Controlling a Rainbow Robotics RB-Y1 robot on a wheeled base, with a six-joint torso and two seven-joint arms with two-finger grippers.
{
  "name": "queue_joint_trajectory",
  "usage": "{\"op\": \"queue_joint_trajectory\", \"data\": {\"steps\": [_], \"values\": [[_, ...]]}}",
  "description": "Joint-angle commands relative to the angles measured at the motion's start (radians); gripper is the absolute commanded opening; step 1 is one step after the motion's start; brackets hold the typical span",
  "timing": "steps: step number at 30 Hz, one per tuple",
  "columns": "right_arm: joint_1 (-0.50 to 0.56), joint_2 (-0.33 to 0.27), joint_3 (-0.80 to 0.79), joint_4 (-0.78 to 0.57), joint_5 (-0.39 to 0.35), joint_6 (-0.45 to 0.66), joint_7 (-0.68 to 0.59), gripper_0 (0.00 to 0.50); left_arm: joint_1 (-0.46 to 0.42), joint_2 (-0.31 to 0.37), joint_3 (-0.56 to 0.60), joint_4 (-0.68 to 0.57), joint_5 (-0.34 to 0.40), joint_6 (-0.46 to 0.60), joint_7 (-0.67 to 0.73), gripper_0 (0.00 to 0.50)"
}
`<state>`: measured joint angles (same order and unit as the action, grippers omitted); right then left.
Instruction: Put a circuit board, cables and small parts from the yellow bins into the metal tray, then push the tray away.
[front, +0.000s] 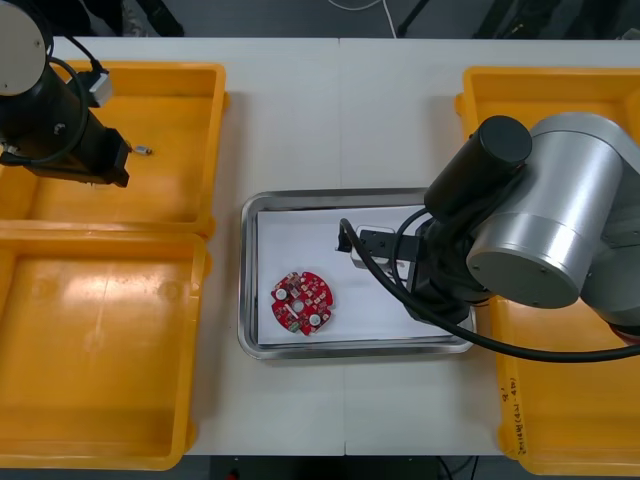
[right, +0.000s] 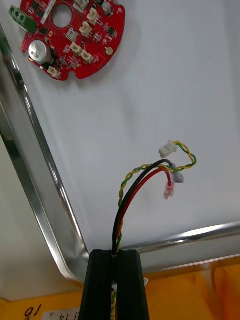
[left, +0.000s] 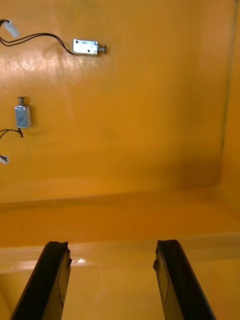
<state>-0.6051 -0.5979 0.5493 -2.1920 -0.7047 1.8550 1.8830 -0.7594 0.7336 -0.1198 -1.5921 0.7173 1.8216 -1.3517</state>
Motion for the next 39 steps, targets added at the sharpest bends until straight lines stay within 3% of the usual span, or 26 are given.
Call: {"op": "queue_joint_trajectory", "data": {"steps": [1,9,24,31,39], "values": [[0.016,0.033,0.026,0.026,0.016,-0.072,0.034,0.0,-0.051,0.036,0.046,0.037,-0.025,-0.044,-0.173,0.5],[0.041,0.033,0.097,0.051,0.103,-0.154,0.057,0.0,-0.051,0.036,0.066,0.096,-0.073,-0.12,-0.311,0.5],[0.065,0.018,0.132,0.109,0.113,-0.212,0.105,0.0,-0.078,0.036,0.089,0.253,-0.067,-0.251,-0.523,0.5],[0.073,0.015,0.178,0.138,0.16,-0.269,0.105,0.0,-0.123,0.036,0.089,0.347,-0.05,-0.257,-0.555,0.5],[0.09,0.003,0.189,0.158,0.146,-0.292,0.105,0.0,-0.133,0.036,0.092,0.397,-0.056,-0.274,-0.555,0.5]]}}
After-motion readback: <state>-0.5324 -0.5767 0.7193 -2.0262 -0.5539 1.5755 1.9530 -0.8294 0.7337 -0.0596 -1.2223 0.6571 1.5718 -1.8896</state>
